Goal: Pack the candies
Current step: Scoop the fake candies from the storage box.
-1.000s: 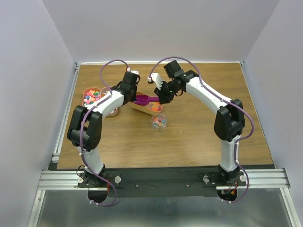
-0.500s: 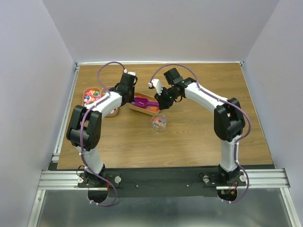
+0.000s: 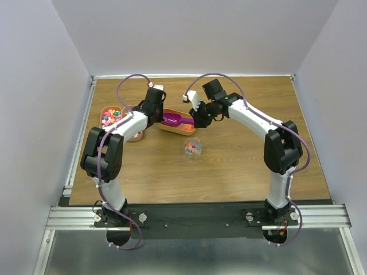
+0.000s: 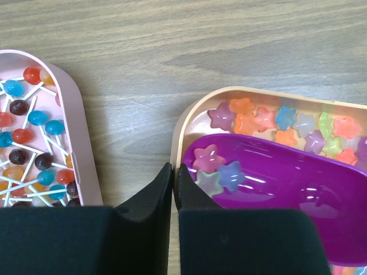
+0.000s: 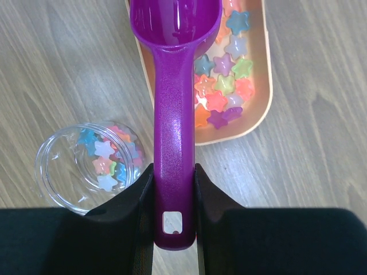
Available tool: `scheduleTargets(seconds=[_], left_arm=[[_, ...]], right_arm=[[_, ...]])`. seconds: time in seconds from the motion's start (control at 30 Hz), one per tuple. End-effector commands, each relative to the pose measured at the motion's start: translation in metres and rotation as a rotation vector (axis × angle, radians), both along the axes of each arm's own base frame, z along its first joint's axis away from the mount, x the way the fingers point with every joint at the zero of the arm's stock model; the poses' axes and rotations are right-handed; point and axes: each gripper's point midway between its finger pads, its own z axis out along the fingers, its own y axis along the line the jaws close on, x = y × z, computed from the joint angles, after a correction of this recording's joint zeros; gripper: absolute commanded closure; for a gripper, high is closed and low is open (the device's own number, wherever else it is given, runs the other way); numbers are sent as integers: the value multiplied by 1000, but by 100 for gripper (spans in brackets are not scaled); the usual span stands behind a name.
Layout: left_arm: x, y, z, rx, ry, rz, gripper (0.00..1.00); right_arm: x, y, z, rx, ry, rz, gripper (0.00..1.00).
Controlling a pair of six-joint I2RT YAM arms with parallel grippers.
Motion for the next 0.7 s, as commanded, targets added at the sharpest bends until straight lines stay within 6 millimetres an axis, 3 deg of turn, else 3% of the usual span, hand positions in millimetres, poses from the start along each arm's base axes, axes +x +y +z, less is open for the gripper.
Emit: scheduleTargets(seconds=[0.0, 0.33, 0.53, 0.67], left_arm=[[12, 2, 5, -59, -35, 32, 89], [14, 2, -9, -93, -2, 30, 89], [16, 2, -17, -124, 13, 37, 89], [17, 2, -21, -141, 25, 38, 82]], right_arm=[[11, -11, 19, 28, -56, -40, 99], [7, -18, 15, 34, -33, -42, 99], [3, -21, 38, 63, -63, -55, 99], [-5, -24, 57, 88, -84, -76, 99]])
